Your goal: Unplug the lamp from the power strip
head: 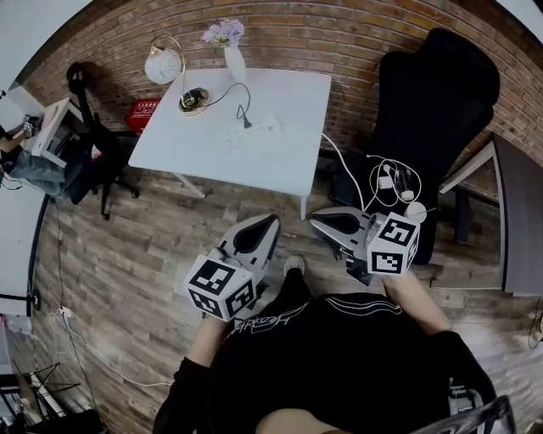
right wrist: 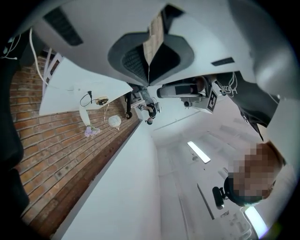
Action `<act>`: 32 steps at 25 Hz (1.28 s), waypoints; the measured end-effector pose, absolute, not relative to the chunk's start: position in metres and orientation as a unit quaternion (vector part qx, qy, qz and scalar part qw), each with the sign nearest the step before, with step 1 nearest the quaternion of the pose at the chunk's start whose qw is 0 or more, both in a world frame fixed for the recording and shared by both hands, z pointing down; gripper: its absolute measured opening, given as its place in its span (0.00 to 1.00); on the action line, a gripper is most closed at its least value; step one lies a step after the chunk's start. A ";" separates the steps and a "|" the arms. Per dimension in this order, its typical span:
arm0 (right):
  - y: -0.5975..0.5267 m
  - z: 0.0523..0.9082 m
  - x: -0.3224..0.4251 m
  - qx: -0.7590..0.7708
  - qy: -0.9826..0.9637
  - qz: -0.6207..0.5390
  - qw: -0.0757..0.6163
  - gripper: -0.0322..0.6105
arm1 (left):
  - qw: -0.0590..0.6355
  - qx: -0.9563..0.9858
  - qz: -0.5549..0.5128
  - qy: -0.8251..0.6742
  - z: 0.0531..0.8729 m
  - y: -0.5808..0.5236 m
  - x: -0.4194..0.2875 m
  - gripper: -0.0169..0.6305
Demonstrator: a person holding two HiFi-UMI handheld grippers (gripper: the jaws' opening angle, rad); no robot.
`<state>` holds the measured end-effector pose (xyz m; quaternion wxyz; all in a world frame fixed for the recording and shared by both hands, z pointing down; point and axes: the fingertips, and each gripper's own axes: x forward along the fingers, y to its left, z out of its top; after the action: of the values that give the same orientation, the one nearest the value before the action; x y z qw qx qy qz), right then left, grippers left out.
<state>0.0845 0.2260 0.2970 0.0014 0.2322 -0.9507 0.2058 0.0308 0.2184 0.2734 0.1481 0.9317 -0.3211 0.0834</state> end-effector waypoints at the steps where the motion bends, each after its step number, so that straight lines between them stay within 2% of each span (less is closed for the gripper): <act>1: 0.210 0.297 0.082 0.235 -0.949 0.210 0.001 0.05 | 0.152 0.931 0.085 -0.320 0.274 0.201 0.028 0.03; 13: 0.042 0.296 0.052 0.255 -0.941 0.219 0.023 0.05 | 0.172 0.929 0.093 -0.315 0.281 0.027 -0.012 0.03; 24: -0.021 0.302 0.044 0.262 -0.938 0.225 0.033 0.05 | 0.177 0.910 0.108 -0.360 0.300 -0.036 -0.048 0.03; 32: -0.077 0.341 0.045 0.264 -0.928 0.261 0.035 0.05 | 0.198 0.890 0.130 -0.390 0.342 -0.086 -0.070 0.03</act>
<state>0.0454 -0.0774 0.3412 0.0353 0.2638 -0.9280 0.2606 -0.0701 -0.0865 0.3425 0.1979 0.8897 -0.3904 0.1299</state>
